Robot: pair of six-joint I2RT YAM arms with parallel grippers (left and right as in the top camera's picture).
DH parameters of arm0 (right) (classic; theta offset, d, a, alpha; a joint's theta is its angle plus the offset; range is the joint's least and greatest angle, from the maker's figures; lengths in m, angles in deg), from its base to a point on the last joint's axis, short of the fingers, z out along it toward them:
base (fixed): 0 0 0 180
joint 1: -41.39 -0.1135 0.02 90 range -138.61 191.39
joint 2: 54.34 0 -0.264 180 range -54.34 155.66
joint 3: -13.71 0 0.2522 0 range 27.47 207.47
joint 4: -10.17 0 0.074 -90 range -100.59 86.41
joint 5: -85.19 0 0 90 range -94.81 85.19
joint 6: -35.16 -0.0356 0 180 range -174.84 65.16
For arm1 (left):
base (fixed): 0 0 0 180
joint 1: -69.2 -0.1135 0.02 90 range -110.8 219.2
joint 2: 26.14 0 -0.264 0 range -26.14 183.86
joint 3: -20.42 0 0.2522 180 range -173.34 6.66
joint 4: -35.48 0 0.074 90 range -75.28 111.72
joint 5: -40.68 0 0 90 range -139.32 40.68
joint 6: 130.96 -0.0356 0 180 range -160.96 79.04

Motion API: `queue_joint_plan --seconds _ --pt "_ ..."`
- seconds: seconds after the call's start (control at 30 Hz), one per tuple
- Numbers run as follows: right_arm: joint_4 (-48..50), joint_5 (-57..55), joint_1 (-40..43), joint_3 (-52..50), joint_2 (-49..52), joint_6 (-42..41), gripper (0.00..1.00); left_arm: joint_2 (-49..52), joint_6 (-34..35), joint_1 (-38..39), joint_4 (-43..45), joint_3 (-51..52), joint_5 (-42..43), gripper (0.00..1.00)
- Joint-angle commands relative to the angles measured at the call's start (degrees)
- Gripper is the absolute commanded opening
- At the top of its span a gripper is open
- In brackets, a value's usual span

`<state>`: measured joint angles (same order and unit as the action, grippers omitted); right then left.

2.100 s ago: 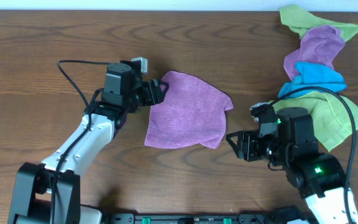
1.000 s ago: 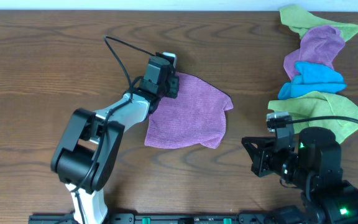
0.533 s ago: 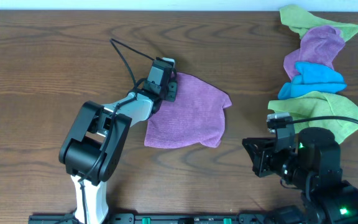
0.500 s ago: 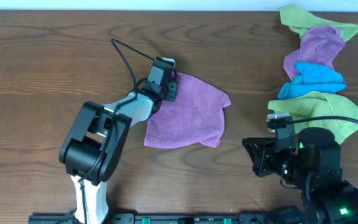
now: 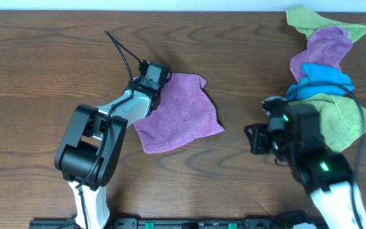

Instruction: Fold the cloth

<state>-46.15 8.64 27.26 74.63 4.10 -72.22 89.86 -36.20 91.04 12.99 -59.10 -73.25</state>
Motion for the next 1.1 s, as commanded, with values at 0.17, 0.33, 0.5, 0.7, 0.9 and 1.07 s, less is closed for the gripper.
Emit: queue_joint_plan --seconds 0.17,0.33,0.5,0.7,0.9,1.07 --pt "6.1 7.8 0.2 -0.8 15.8 0.1 0.19 2.4 7.1 -3.1 -8.0 2.1 -1.6 0.05" --pt "7.3 14.6 -0.3 -0.8 20.1 0.0 0.72 2.4 7.1 -3.2 -9.5 2.1 -1.5 0.06" --pt "13.7 21.6 -1.3 -0.8 26.4 -1.9 0.84 2.4 7.1 -3.2 -9.5 2.1 -1.5 0.06" --pt "20.0 28.9 -1.7 -0.9 33.1 -5.7 0.91 2.4 7.1 -3.2 -9.4 2.1 -1.5 0.06" --pt "21.4 29.3 -1.7 -1.5 34.5 -9.9 0.94 2.4 7.1 -3.2 -9.1 2.1 -1.5 0.06" --pt "28.2 30.1 -2.7 -5.4 34.5 -16.1 0.97 2.4 7.1 -3.2 -8.8 2.1 0.4 0.06"
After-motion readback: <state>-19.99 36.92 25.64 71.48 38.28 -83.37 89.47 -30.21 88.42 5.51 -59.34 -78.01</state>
